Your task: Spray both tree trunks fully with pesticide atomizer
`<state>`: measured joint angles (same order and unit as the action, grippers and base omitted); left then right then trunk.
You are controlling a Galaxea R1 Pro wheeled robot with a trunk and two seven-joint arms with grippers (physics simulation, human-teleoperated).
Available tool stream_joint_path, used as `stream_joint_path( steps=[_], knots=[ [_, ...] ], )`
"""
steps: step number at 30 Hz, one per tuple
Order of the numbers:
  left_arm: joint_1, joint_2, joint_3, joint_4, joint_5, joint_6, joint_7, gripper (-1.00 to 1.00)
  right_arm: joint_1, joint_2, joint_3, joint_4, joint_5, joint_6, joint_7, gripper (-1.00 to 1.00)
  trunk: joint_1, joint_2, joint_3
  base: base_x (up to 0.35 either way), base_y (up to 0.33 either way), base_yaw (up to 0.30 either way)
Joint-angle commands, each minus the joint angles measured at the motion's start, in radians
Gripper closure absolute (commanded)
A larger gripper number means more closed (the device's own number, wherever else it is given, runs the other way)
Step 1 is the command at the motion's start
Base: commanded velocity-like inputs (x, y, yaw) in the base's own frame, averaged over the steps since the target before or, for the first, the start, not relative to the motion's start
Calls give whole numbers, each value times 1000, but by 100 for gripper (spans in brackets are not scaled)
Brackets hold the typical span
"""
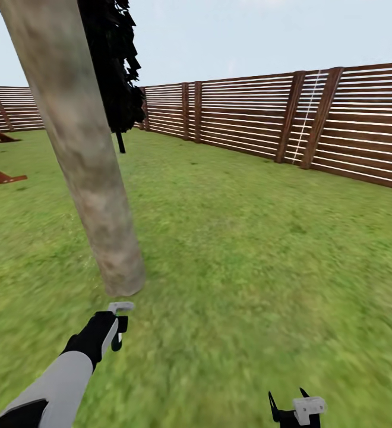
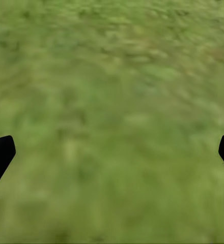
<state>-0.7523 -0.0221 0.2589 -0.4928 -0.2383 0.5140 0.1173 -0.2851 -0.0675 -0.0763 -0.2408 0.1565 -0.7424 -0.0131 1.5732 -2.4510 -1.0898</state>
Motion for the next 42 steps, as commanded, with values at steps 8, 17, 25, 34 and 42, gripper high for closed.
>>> stream_joint_path(
  steps=[8,17,25,34,42],
  knots=[
    [9,156,6,29,5,2,-51,100,0,0,0,0,0,0,-1,-100,0,0,0,104,-9,99],
    [9,106,-2,22,-1,-2,-187,100,0,0,0,-2,0,0,-1,-100,0,0,0,83,0,-8],
    [10,97,-7,22,-14,-3,-172,100,0,0,0,-2,0,0,-1,-100,0,0,0,112,-141,-95],
    [10,176,-1,35,-12,-4,-171,100,0,0,0,-2,0,0,-1,-100,0,0,0,0,-3,0],
    [10,36,-63,26,-16,4,-140,100,0,0,0,-2,0,-2,-1,-100,0,0,0,0,0,120]
  ],
)
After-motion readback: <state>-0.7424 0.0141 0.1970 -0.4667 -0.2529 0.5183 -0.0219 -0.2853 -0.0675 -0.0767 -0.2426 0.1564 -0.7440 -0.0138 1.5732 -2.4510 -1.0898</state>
